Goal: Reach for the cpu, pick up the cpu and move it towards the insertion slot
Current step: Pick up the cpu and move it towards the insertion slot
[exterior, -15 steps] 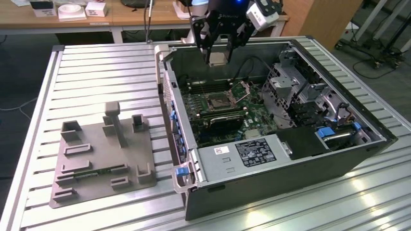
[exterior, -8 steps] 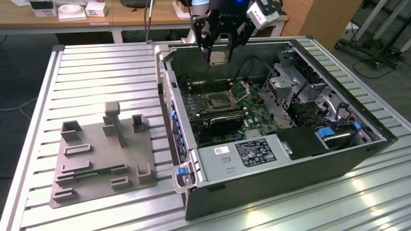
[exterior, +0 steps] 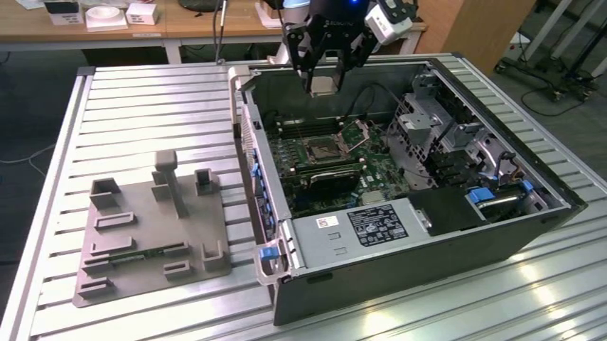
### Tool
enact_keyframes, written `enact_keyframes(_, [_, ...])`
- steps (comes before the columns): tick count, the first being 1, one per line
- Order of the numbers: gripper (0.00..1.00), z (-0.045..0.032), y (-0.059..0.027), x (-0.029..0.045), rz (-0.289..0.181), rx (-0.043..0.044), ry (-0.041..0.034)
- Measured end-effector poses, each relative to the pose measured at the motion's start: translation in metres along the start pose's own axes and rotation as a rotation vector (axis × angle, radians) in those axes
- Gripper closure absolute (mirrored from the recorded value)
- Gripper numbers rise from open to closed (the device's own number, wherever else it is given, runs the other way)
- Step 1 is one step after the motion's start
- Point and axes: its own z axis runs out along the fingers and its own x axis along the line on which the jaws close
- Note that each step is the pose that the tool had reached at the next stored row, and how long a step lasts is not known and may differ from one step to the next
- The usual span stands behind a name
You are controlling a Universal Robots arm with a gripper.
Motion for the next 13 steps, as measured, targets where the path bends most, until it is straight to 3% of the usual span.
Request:
enact_keyframes(8, [0.45,0.0009,0.0008,-0.002,0.0,0.0,0.0002])
enact_keyframes(13, [0.45,0.0031,0.0037,-0.0138,0.0,0.0,0.0002])
